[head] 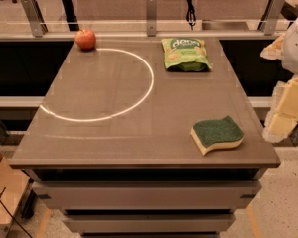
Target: Move sponge near apple
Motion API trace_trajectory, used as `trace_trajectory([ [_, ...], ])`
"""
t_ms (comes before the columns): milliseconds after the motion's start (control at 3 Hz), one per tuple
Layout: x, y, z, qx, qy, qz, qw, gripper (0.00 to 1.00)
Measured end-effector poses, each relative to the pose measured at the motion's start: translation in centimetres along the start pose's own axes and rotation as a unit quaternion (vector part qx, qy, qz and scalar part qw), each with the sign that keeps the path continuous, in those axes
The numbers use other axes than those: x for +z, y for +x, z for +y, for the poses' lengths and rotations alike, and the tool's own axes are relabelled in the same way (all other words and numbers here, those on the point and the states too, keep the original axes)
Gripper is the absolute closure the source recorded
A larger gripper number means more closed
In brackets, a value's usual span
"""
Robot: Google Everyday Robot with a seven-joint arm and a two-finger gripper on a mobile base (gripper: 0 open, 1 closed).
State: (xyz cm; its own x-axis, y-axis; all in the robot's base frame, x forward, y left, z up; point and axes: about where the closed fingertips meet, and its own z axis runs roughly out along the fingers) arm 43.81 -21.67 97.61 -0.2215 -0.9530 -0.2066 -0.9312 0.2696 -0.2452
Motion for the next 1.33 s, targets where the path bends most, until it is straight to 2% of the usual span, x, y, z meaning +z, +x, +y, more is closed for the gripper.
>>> trace_trajectory([
  [333, 0.0, 0.0, 0.0, 0.0, 0.0, 0.0, 1.0, 0.0],
  [667, 0.3, -0.4, -0.4, 0.001, 0.008, -0.041, 0.9991, 0.0],
  [1000, 1.9, -0.8, -0.9, 0.009, 0.001, -0.104, 0.9945, 0.0],
  [1333, 4.7, -1.3, -1.5, 0.021, -0.032, -0.142, 0.9891, 0.0],
])
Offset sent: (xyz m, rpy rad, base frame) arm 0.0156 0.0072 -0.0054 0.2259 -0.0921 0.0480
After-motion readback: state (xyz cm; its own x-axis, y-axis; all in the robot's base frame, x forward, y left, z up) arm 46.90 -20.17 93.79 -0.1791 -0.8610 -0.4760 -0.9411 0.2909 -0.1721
